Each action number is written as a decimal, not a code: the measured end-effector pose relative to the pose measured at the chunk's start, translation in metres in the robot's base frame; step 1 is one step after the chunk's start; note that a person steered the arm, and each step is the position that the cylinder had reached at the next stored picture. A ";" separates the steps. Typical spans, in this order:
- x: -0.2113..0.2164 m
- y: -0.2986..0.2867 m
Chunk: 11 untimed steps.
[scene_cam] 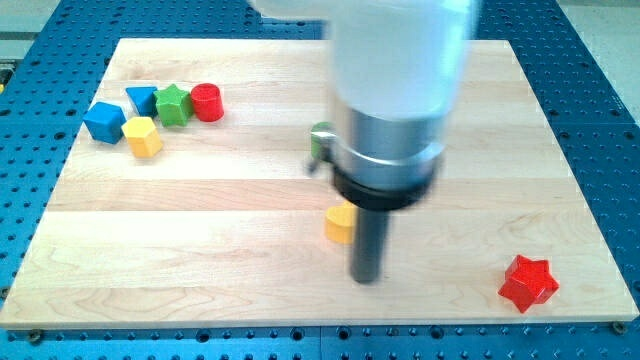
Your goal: Push the red star diagonal to the green circle
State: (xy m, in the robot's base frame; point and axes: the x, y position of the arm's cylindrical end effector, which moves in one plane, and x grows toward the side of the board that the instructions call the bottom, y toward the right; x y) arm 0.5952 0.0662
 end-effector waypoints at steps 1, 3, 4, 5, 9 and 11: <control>0.024 0.007; 0.023 0.034; 0.023 0.128; 0.022 0.193; -0.051 0.207; -0.071 0.138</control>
